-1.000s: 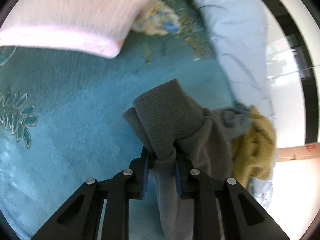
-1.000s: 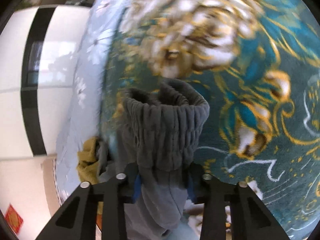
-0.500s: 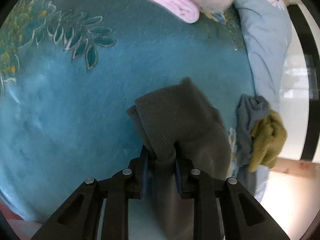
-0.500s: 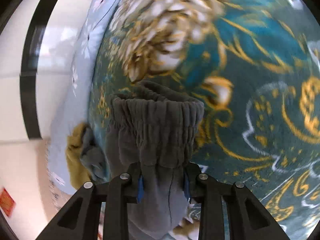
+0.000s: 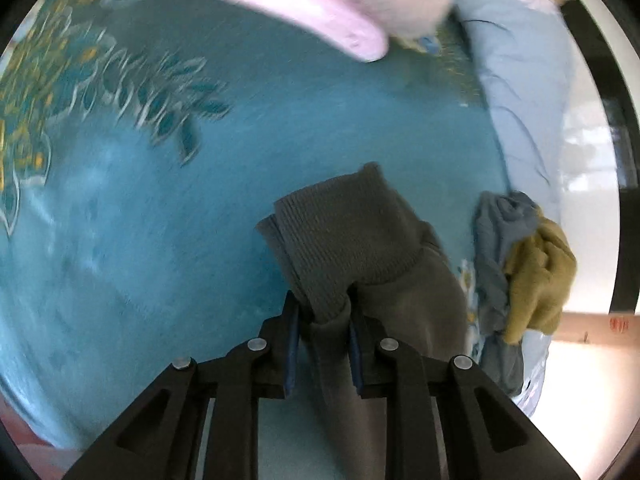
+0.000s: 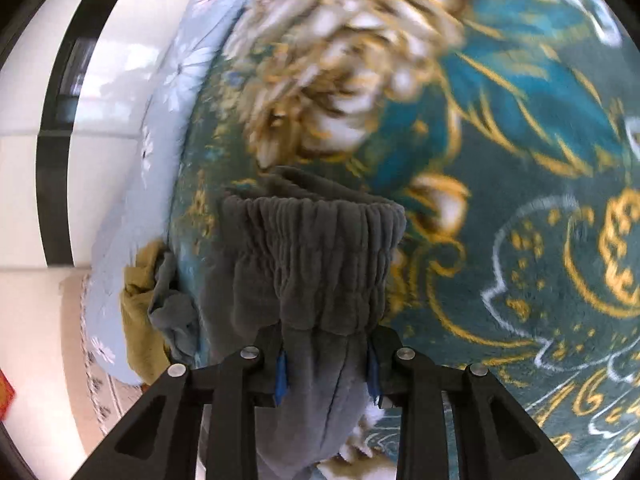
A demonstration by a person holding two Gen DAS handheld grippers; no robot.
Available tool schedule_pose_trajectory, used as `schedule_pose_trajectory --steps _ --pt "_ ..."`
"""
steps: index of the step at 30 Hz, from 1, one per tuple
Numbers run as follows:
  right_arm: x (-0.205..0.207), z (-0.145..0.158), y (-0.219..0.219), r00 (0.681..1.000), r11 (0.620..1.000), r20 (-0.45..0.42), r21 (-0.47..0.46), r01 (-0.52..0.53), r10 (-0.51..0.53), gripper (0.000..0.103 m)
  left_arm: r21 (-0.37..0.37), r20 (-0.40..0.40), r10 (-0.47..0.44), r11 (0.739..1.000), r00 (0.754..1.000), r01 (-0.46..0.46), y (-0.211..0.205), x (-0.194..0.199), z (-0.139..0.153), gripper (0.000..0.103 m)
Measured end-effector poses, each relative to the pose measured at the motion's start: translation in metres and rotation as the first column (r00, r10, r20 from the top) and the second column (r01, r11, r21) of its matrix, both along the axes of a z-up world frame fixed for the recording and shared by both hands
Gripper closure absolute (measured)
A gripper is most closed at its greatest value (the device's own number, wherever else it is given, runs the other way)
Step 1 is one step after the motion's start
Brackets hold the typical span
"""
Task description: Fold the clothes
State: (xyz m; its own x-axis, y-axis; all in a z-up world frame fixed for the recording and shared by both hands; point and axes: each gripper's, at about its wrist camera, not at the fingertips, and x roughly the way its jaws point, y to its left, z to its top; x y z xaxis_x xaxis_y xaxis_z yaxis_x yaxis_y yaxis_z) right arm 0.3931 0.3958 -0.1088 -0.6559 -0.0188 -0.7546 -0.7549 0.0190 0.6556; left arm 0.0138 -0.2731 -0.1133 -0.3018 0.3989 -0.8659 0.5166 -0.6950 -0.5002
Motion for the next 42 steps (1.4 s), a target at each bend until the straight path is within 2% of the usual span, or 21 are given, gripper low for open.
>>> schedule_pose_trajectory --steps 5,9,11,14,17,19,20,22,26,29,31,34,35,36,38,40,42 --pt "0.007 0.007 0.004 0.999 0.998 -0.017 -0.050 -0.030 0.029 0.061 -0.021 0.007 -0.012 1.000 1.000 0.012 -0.002 0.005 -0.001 0.079" --pt "0.009 0.035 0.007 0.997 0.998 0.059 0.036 -0.056 0.054 0.059 0.031 0.026 0.030 0.999 0.999 -0.031 -0.002 -0.005 -0.006 0.078" --pt "0.021 0.056 0.009 0.995 0.994 0.102 0.106 -0.022 0.011 0.058 0.041 0.026 0.035 0.999 0.999 -0.036 -0.003 -0.005 -0.006 0.078" --pt "0.014 0.089 0.006 0.992 0.974 0.126 0.228 -0.003 -0.026 0.058 0.049 0.024 0.038 0.998 0.999 -0.039 -0.002 -0.006 -0.005 0.078" --pt "-0.030 0.106 -0.016 0.993 0.952 0.104 0.292 -0.092 0.064 0.058 0.056 0.019 0.040 0.998 0.999 -0.041 -0.001 0.000 -0.002 0.078" --pt "-0.076 0.100 -0.050 0.974 0.934 0.093 0.276 -0.225 0.207 0.058 0.067 0.015 0.040 0.997 0.999 -0.041 -0.001 0.000 -0.002 0.078" --pt "-0.103 0.093 -0.075 0.948 0.913 0.095 0.255 -0.318 0.304 0.058 0.074 0.013 0.041 0.996 0.999 -0.041 -0.001 -0.001 -0.003 0.078" --pt "-0.152 0.075 -0.131 0.861 0.836 0.104 0.207 -0.508 0.498 0.058 0.076 0.020 0.036 0.996 0.999 -0.038 -0.003 0.002 -0.003 0.076" --pt "-0.216 0.047 -0.237 0.655 0.635 0.130 0.163 -0.755 0.744 0.058 0.080 0.031 0.031 0.996 0.999 -0.033 -0.005 0.003 -0.005 0.074" --pt "-0.253 0.036 -0.299 0.509 0.490 0.133 0.152 -0.858 0.851 0.058 0.102 0.040 0.047 0.993 0.998 -0.051 -0.008 0.003 -0.008 0.067" --pt "-0.271 0.034 -0.330 0.429 0.406 0.153 0.161 -0.900 0.890 0.058 0.091 0.037 0.045 0.995 0.998 -0.048 -0.010 0.002 -0.009 0.061" --pt "-0.287 0.029 -0.366 0.331 0.295 0.203 0.190 -0.936 0.922 0.061 0.066 0.026 0.023 0.998 0.999 -0.024 -0.008 -0.001 -0.009 0.059" --pt "-0.292 0.025 -0.372 0.316 0.276 0.227 0.191 -0.942 0.921 0.065 0.072 0.025 0.022 0.997 0.999 -0.024 -0.008 -0.002 -0.010 0.059" --pt "-0.296 0.019 -0.376 0.309 0.268 0.255 0.186 -0.945 0.916 0.079 0.080 0.025 0.026 0.996 0.999 -0.028 -0.009 -0.002 -0.012 0.059" --pt "-0.302 0.006 -0.379 0.307 0.265 0.312 0.172 -0.949 0.899 0.094 0.104 0.029 0.039 0.994 0.999 -0.042 -0.011 -0.002 -0.015 0.059" --pt "-0.304 -0.006 -0.379 0.306 0.265 0.366 0.157 -0.951 0.879 0.097 0.126 0.036 0.054 0.990 0.998 -0.058 -0.011 -0.002 -0.018 0.059" --pt "-0.300 -0.014 -0.372 0.320 0.287 0.382 0.143 -0.947 0.867 0.102 0.130 0.037 0.057 0.990 0.998 -0.061 -0.010 -0.001 -0.019 0.059"
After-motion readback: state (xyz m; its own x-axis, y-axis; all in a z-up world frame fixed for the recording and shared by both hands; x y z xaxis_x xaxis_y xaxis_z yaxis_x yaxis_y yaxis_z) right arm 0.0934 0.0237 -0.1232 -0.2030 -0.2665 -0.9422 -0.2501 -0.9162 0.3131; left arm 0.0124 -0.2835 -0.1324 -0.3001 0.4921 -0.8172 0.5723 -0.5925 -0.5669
